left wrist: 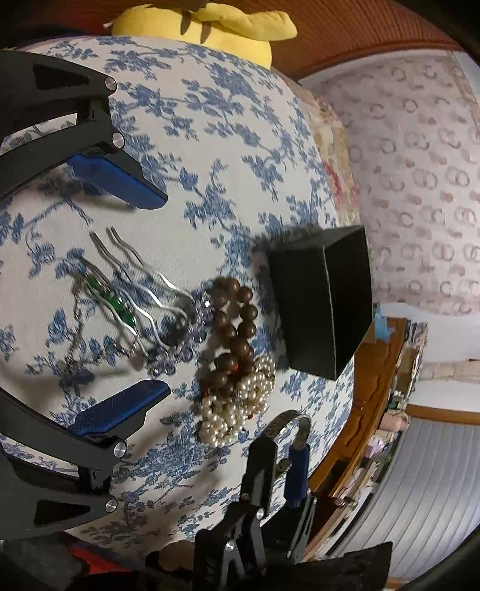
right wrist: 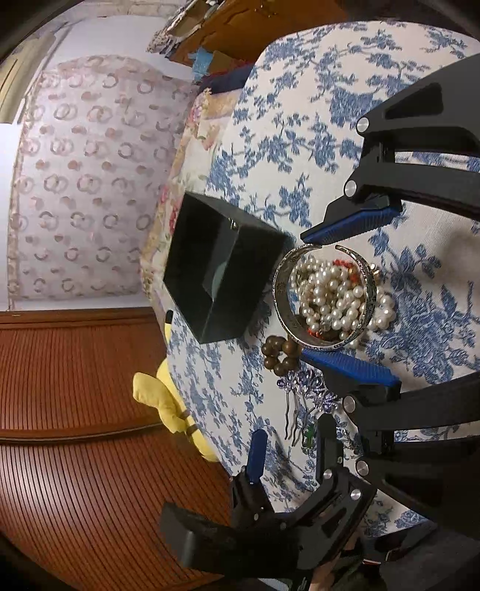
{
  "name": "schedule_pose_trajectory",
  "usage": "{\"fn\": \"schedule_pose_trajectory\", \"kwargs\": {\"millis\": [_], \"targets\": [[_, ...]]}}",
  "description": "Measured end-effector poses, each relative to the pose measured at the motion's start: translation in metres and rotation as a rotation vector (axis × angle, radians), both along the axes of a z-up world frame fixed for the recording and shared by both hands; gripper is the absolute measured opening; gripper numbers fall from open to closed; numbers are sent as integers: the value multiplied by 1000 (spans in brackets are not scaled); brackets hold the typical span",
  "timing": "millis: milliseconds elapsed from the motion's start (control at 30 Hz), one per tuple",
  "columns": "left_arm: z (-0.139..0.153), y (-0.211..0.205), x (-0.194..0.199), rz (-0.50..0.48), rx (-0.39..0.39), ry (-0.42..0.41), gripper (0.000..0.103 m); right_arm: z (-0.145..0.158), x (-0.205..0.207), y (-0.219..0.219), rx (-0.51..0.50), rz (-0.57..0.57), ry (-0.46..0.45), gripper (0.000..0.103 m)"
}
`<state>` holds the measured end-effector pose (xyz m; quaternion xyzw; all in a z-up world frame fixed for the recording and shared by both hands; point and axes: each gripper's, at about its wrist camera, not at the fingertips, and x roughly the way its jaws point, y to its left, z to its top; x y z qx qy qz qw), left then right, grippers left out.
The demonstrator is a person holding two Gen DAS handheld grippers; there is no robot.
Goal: Organize jewelry
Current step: 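Grasp the silver bangle holding pearls with the right tool, then grasp the silver hair comb with the left tool and lift it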
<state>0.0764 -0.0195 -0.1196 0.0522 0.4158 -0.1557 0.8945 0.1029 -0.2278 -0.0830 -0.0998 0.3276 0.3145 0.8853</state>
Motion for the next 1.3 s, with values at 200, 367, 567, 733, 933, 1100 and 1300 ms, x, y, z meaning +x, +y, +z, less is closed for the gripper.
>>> {"fn": "schedule_pose_trajectory", "kwargs": {"millis": [200, 367, 567, 733, 933, 1100, 1300], "targets": [[-2, -12, 6, -27, 24, 18, 90, -4, -1, -10, 1, -30, 7, 60], [-2, -18, 12, -53, 17, 34, 80, -8, -2, -15, 8, -41, 10, 60], [-4, -26, 10, -82, 41, 41, 70, -8, -3, -16, 9, -42, 12, 60], [-5, -27, 12, -89, 47, 35, 60, -8, -3, -16, 9, -41, 13, 60], [-1, -27, 11, -102, 14, 25, 53, -12, -4, -18, -1, -41, 20, 60], [7, -20, 10, -81, -28, 1, 52, -13, -4, -17, -3, -44, 23, 60], [29, -2, 12, -40, -161, -45, 53, -14, -3, -17, -5, -45, 25, 60]]}}
